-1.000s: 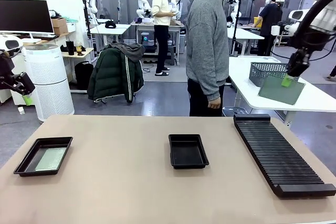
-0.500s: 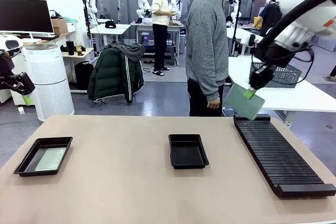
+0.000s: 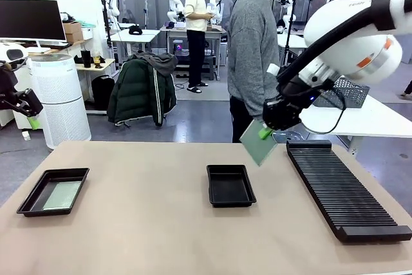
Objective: Inspect and transfer BCBs to ESD trays.
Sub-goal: Pick up the Blank PCB from the PCB Rack and place it in the right ESD tray.
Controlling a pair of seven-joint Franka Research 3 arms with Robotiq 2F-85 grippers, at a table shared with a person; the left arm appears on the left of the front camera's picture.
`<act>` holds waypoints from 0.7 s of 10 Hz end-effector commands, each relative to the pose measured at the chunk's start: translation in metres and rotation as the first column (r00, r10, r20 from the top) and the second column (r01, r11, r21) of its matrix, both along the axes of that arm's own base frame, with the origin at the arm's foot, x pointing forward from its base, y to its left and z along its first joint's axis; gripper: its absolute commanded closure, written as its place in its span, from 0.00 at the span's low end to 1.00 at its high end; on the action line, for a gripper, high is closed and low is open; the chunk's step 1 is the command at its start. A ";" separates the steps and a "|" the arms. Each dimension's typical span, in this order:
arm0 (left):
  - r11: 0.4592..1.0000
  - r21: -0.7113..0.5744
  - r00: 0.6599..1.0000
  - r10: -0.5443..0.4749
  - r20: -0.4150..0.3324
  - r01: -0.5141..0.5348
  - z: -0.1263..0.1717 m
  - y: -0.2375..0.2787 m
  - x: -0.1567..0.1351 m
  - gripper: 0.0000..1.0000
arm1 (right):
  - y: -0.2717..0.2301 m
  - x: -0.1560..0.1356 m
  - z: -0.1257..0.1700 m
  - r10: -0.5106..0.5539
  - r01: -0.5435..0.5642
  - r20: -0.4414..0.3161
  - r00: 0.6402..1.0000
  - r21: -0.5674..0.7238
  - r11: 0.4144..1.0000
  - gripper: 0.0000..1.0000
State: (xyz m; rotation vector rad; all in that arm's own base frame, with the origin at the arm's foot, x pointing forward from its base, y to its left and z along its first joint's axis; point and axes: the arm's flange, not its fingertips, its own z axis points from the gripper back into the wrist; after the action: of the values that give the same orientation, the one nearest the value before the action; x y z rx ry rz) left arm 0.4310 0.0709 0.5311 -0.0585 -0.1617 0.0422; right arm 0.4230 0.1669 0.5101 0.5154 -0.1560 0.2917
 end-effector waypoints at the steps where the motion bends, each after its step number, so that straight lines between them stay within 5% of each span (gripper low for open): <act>1: 1.000 0.001 1.000 -0.004 0.002 0.004 -0.001 0.001 0.000 0.00 | 0.016 -0.007 -0.023 -0.100 0.100 -0.012 0.995 0.078 0.992 0.98; 7: 1.000 0.001 1.000 -0.004 0.002 0.004 -0.001 0.001 0.000 0.00 | 0.027 -0.010 -0.102 -0.252 0.256 -0.045 0.967 0.150 0.955 0.98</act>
State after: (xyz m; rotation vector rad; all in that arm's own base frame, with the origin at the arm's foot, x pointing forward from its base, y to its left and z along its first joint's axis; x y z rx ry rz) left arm 0.4310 0.0709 0.5311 -0.0585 -0.1617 0.0422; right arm 0.4172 0.1870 0.4201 0.6099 -0.1779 0.0240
